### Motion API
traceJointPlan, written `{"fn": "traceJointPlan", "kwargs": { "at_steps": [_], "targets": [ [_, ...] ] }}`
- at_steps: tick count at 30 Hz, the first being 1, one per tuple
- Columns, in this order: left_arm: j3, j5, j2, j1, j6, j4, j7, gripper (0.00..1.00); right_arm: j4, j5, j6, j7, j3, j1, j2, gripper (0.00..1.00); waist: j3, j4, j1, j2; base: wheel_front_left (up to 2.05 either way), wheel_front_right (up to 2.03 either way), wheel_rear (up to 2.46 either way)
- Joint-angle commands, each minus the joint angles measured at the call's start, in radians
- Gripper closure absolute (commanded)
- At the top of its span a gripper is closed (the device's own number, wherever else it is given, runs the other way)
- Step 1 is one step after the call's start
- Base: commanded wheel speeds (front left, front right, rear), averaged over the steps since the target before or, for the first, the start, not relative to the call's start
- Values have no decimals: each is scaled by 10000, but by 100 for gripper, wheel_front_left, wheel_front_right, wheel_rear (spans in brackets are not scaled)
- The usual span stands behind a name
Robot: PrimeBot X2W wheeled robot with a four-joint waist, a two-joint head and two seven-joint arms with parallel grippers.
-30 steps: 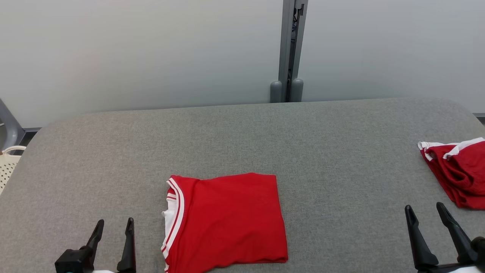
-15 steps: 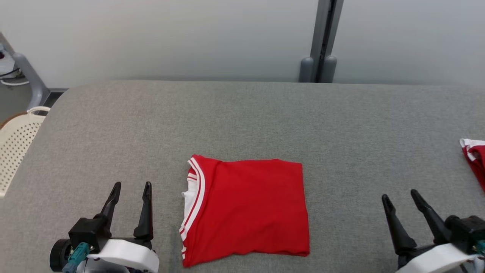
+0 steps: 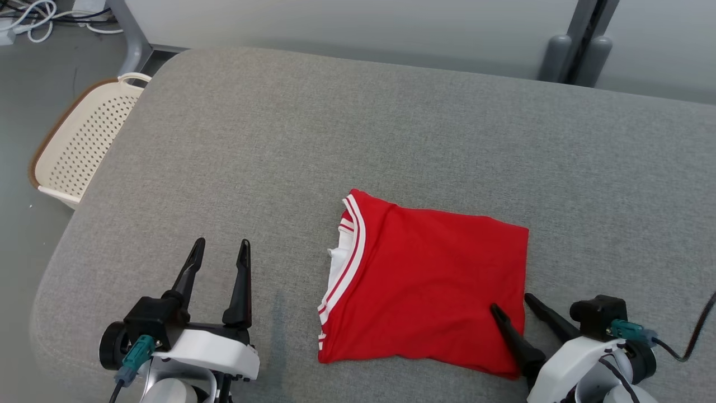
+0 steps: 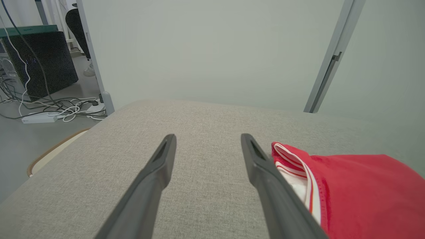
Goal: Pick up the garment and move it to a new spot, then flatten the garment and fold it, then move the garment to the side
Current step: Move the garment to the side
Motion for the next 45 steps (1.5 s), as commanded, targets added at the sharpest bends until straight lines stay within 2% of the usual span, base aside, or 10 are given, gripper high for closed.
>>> {"fn": "traceJointPlan", "kwargs": {
  "at_steps": [1, 5, 7, 8, 9, 19, 27, 33, 38, 45],
  "targets": [
    [23, 76, 23, -202, -9, 3, -53, 0, 193, 177, 3, 136, 158, -147, -119, 0, 145, 175, 0, 0, 0, 0, 0],
    [108, 112, -24, -199, -29, -103, -58, 0, 824, 879, 3, 893, 1094, -443, -337, 0, 187, 226, 0, 0, 0, 0, 0],
    [160, 162, -35, -154, -25, -152, -58, 0, 965, 1282, 3, 1383, 1602, -551, -510, 52, 188, 189, 0, 0, 0, 0, 0],
    [176, 190, -50, -131, -24, -167, -53, 0, 898, 1509, 5, 1471, 1826, -636, -584, 91, 193, 156, 0, 0, 0, 0, 0],
    [179, 210, -65, -122, -29, -177, -53, 0, 863, 1676, 5, 1558, 1989, -745, -681, 100, 198, 115, 0, 0, 0, 0, 0],
    [358, 402, -21, 61, -44, -297, -54, 0, 435, 2016, -1, 857, 2830, -1899, -1706, 100, 98, -754, 0, 0, 0, 0, 0],
    [433, 559, 164, 103, -68, -484, -55, 0, 371, 1676, 2, 266, 2551, -1679, -2427, 100, 109, -2002, 0, 0, 0, 0, 0],
    [294, 690, 332, 3, -85, -626, 17, 0, 408, 1430, 2, -22, 1934, -1427, -2977, 100, 256, -3535, 0, 0, 0, 0, 0],
    [198, 769, 478, -218, -109, -795, 216, 0, 347, 1228, 2, -283, 1586, -1588, -3049, 100, 531, -4514, 0, 0, 0, 0, 0],
    [128, 944, 781, -579, -68, -1216, 560, 0, 540, 1138, 2, -893, 1427, -2980, -2513, 100, 1290, -5510, 0, 0, 0, 0, 0]
  ]
}}
